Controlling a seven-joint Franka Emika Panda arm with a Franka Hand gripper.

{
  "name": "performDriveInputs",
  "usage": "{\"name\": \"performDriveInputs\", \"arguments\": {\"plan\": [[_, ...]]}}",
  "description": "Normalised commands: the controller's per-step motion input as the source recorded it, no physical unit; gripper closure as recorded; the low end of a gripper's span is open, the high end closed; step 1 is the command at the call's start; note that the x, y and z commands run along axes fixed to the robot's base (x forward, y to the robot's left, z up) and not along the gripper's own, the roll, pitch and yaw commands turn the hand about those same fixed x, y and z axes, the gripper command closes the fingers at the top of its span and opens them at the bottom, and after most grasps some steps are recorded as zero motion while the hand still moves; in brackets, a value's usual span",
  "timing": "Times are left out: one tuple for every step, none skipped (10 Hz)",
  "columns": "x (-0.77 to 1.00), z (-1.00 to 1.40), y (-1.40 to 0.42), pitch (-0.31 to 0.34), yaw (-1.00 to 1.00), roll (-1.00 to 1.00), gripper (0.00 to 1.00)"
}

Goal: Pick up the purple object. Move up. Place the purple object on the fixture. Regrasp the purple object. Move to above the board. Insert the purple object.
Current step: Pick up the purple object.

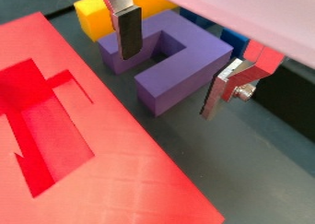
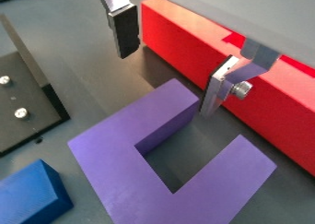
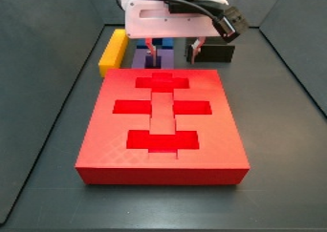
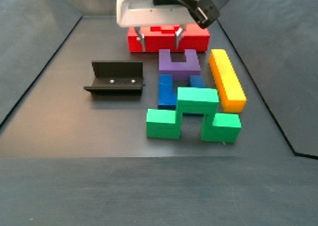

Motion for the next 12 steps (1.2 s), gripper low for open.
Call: {"name": "performDriveInputs", "arguments": {"plan": [[0.0, -0.28, 0.0, 0.0, 0.06, 0.07, 0.0], [0.0, -0.27, 0.0, 0.0, 0.02, 0.07, 0.0], [0.0, -0.28, 0.06, 0.0, 0.0, 0.07, 0.0], [0.0, -0.27, 0.13, 0.0, 0.0, 0.07, 0.0], [0.0, -0.24, 0.16, 0.013, 0.0, 0.07, 0.0], [0.0, 0.0, 0.0, 0.003, 0.0, 0.03, 0.0], [-0.04, 0.0, 0.0, 0.0, 0.0, 0.0, 0.0], [-0.03, -0.04, -0.21, -0.001, 0.0, 0.07, 0.0], [0.0, 0.0, 0.0, 0.0, 0.0, 0.01, 0.0], [0.0, 0.0, 0.0, 0.0, 0.0, 0.03, 0.0], [0.0, 0.0, 0.0, 0.0, 0.0, 0.02, 0.0], [0.0, 0.0, 0.0, 0.0, 0.0, 0.0, 0.0]]}}
